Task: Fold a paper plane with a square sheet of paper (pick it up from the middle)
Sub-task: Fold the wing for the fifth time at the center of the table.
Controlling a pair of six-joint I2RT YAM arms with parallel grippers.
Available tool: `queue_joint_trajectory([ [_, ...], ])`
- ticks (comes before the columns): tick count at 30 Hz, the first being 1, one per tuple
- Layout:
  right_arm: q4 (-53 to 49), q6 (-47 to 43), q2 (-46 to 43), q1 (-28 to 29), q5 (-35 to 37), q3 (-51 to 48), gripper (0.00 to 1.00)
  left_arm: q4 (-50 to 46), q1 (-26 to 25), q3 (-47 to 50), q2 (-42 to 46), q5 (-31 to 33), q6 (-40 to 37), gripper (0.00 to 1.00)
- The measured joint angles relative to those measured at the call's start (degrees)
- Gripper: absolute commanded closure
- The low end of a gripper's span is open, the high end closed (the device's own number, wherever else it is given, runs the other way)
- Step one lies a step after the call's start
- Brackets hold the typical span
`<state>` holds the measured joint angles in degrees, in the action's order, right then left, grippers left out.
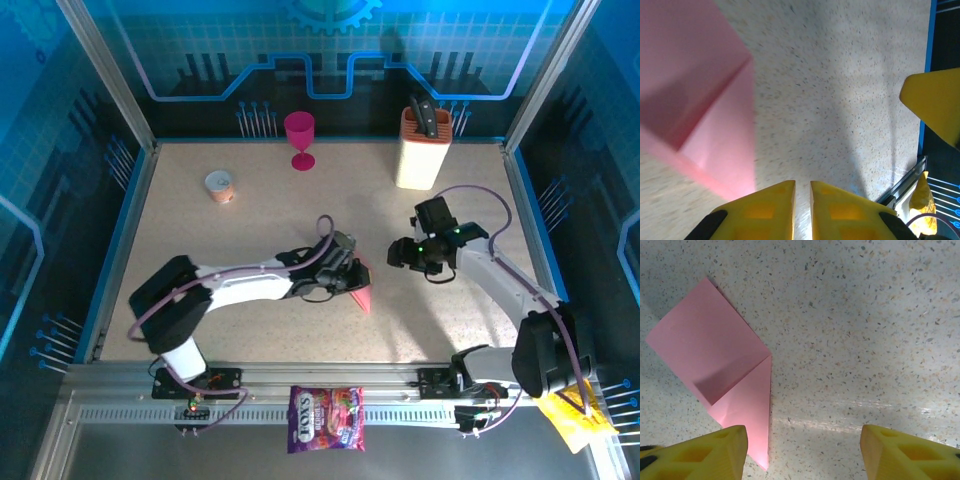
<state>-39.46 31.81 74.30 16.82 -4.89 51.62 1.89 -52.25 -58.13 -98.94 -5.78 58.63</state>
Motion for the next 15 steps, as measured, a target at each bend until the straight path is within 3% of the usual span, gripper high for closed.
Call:
queue_joint_trajectory([
  [6, 1.2, -0.2, -3.2, -1.2, -2.2, -4.3, 0.39, 1.8, -0.2, -2.6, -7.6, 0.1, 1.4, 0.83],
  [15, 3.5, 0.7, -6.3, -1.0, -6.1, -8.1, 0.40, 3.4, 3.5, -0.5, -10.8, -1.1, -1.1, 0.84],
])
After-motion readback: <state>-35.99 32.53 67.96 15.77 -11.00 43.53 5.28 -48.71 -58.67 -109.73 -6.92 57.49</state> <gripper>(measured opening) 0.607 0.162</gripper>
